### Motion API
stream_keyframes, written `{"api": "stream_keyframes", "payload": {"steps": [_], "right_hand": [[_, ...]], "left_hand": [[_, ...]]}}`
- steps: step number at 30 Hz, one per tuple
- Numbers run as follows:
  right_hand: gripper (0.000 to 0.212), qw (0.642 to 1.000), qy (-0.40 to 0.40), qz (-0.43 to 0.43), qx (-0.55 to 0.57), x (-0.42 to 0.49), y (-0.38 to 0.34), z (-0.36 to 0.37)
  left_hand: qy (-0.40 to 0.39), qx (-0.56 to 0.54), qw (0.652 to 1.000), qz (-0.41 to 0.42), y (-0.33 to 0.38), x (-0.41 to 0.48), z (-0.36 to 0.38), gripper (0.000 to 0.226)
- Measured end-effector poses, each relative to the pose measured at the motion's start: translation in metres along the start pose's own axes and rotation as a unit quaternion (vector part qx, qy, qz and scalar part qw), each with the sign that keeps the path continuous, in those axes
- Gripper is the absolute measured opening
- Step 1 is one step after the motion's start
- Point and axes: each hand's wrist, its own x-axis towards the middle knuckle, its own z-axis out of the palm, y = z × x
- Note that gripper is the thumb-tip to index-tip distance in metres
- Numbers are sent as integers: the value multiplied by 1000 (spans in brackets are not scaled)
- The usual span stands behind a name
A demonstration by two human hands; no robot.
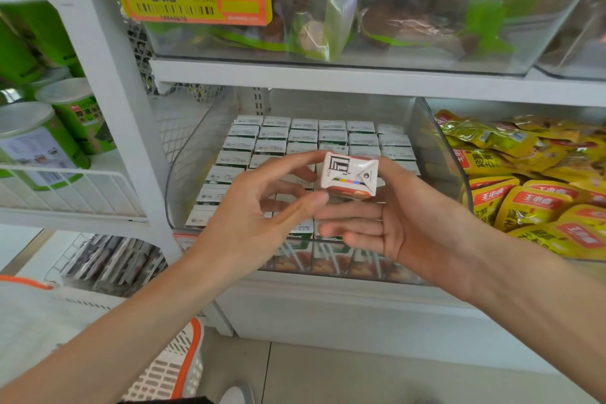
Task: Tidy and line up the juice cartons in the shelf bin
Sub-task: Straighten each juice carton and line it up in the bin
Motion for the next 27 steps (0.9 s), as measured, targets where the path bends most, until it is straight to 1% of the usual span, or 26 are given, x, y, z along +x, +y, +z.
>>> {"api": "stream_keyframes", "payload": {"steps": [4, 7, 9, 10, 12, 13, 15, 18, 20, 21, 24, 27], "right_hand": [[52, 1000, 25, 4, -5, 3, -1, 1], [42, 998, 52, -16, -11, 4, -3, 2], [32, 995, 63, -59, -43, 6, -3, 0], [31, 991, 71, -89, -70, 6, -3, -1], [36, 975, 86, -151, -141, 7, -2, -3], [40, 964, 84, -180, -176, 7, -2, -4], [46, 941, 66, -231, -238, 7, 1, -6], [45, 897, 42, -302, -320, 8, 4, -8], [44, 876, 39, -333, -346, 8, 7, -9], [44, 872, 40, -343, -347, 8, 8, -9], [39, 861, 52, -358, -358, 9, 6, -7], [37, 845, 62, -367, -385, 11, -1, -7]], "left_hand": [[11, -10, 1000, -4, 0, 0, 0, 43], [4, -4, 1000, -10, -1, -1, -1, 49], [-15, 19, 1000, -18, -3, 0, -3, 63], [-22, 35, 999, -26, -5, 0, -3, 72], [-26, 60, 997, -42, -7, 0, -3, 86], [-23, 68, 996, -46, -7, 1, -3, 88], [-6, 76, 996, -48, -6, 1, -3, 82], [21, 76, 996, -39, -3, 1, -5, 62], [43, 69, 996, -29, -2, 1, -7, 48], [50, 64, 996, -28, -2, 2, -7, 43], [57, 57, 996, -32, -2, 3, -6, 39], [71, 55, 995, -40, -6, 5, -7, 43]]}}
